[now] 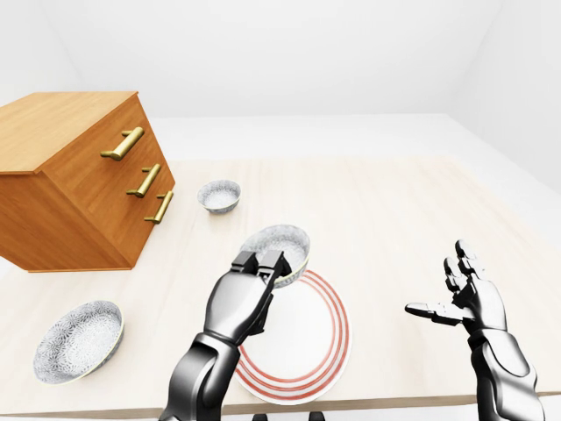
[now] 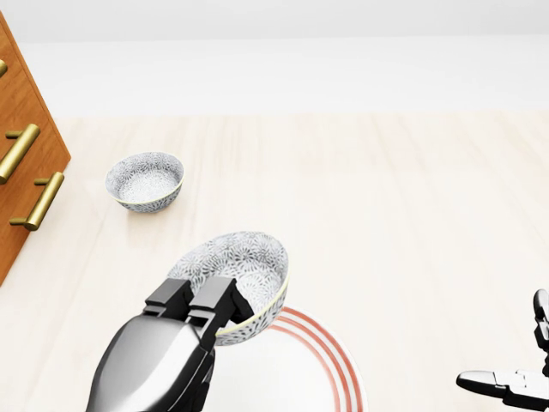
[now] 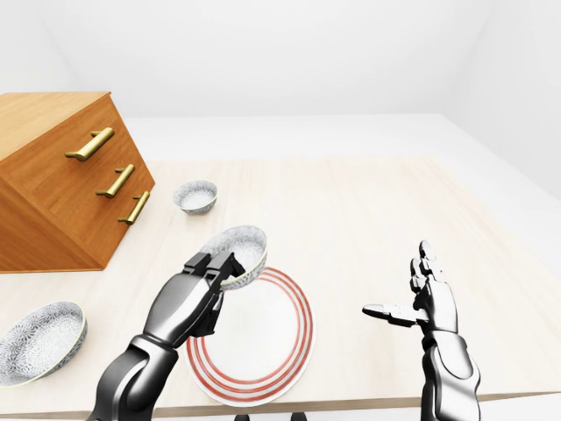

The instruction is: Put the bowl in the middle on the plate.

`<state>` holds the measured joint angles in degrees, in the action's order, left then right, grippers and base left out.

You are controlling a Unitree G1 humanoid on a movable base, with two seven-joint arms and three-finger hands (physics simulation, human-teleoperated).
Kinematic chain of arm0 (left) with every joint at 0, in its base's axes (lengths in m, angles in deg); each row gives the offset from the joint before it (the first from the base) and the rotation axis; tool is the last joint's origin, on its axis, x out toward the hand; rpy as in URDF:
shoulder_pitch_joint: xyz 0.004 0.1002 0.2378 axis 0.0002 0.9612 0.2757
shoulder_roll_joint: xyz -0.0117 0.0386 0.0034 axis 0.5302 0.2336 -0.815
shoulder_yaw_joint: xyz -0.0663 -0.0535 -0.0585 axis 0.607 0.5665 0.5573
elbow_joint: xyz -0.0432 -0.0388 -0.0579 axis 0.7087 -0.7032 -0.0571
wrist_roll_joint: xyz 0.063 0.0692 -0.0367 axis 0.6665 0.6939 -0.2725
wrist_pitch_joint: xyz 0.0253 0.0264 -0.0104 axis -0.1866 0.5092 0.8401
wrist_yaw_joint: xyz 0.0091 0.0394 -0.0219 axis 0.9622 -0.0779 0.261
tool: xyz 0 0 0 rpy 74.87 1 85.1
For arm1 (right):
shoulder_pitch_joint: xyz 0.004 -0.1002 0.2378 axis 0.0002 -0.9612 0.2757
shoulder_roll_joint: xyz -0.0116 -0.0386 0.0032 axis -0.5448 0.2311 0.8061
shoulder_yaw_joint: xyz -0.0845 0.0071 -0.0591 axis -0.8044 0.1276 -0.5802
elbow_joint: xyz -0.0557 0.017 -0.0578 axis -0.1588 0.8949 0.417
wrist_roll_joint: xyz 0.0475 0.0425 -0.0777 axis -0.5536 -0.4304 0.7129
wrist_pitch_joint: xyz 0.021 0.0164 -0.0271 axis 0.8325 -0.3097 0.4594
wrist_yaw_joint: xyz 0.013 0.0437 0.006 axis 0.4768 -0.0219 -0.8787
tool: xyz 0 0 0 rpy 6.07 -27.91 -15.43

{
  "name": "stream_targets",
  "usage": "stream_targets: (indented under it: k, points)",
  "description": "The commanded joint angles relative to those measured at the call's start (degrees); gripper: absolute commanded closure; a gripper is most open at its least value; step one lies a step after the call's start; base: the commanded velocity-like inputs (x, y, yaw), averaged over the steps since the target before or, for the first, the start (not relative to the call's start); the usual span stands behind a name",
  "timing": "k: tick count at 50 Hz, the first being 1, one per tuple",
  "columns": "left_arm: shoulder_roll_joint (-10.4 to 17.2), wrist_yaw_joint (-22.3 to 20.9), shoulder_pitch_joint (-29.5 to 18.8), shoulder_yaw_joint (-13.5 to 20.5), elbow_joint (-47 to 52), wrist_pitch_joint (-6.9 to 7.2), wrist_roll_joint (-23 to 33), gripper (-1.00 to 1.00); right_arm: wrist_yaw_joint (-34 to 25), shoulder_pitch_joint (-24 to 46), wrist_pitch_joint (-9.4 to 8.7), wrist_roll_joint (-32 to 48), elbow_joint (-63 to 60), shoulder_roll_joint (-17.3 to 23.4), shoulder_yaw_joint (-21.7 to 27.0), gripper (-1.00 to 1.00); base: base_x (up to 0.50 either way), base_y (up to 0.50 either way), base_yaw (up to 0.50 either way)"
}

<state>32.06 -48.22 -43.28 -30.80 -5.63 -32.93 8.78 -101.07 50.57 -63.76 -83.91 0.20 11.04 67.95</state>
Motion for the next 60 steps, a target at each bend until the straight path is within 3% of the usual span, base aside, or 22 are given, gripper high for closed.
stream_targets:
  k: [1, 3, 15, 17, 19, 20, 28, 32, 38, 43, 47, 60]
  points:
    - [1.0, 3.4, 2.5, -1.8, 0.9, -0.26, -0.5, 1.00, -0.1, -0.1, -0.13, 0.2, -0.3, -0.2, 0.1, -1.00, 0.00, 0.00, 0.00]
    - [1.1, 3.2, 2.6, -1.9, 1.3, -0.06, -0.8, 1.00, -0.1, -0.3, -0.67, 0.2, -1.1, -0.3, 0.2, -1.00, 0.00, 0.00, 0.00]
    - [1.9, 3.6, 5.3, -1.6, 4.9, 0.61, -3.3, 1.00, 0.0, 0.3, 1.18, 0.2, 1.5, 0.1, -0.1, -1.00, 0.00, 0.00, 0.00]
    - [2.0, 3.4, 5.2, -1.2, 5.6, 0.83, -3.6, 1.00, 0.0, -0.3, -0.19, 0.2, -0.5, -0.1, 0.0, -1.00, 0.00, 0.00, 0.00]
    - [1.8, 2.7, 5.1, -1.0, 6.5, 1.14, -3.9, 1.00, -0.1, 0.1, 0.93, 0.3, 1.0, 0.0, 0.0, -1.00, 0.00, 0.00, 0.00]
    - [1.7, 2.1, 5.0, -1.0, 7.2, 1.33, -3.9, 1.00, 0.0, 0.0, 0.61, 0.3, 0.6, 0.0, -0.1, -1.00, 0.00, 0.00, 0.00]
    - [2.1, 0.8, 6.8, -2.9, 10.3, 2.04, -3.0, 1.00, -0.1, -0.1, 0.01, 0.2, -0.2, -0.1, -0.1, -1.00, 0.00, 0.00, 0.00]
    - [2.9, 1.3, 8.0, -4.1, 11.1, 2.14, -2.5, 1.00, 0.0, 0.2, 0.56, 0.3, 0.7, 0.0, -0.1, -1.00, 0.00, 0.00, 0.00]
    - [4.5, 1.4, 9.5, -6.0, 11.8, 1.33, -0.1, 1.00, 0.0, -0.2, -0.26, 0.3, -0.5, -0.2, 0.0, -1.00, 0.00, 0.00, 0.00]
    - [5.7, 3.0, 11.2, -7.0, 11.1, 0.93, -0.2, 1.00, 0.0, 0.5, 1.96, 0.3, 2.4, 0.2, -0.2, -1.00, 0.00, 0.00, 0.00]
    - [6.5, 4.5, 11.9, -7.1, 10.3, 0.65, -0.8, 1.00, 0.1, -0.1, 0.06, 0.1, -0.1, 0.0, -0.3, -1.00, 0.00, 0.00, 0.00]
    - [7.3, 8.5, 11.3, -7.6, 4.5, -0.79, -1.1, 1.00, -0.1, -0.2, 0.25, 0.3, -0.2, -0.2, -0.1, -1.00, 0.00, 0.00, 0.00]
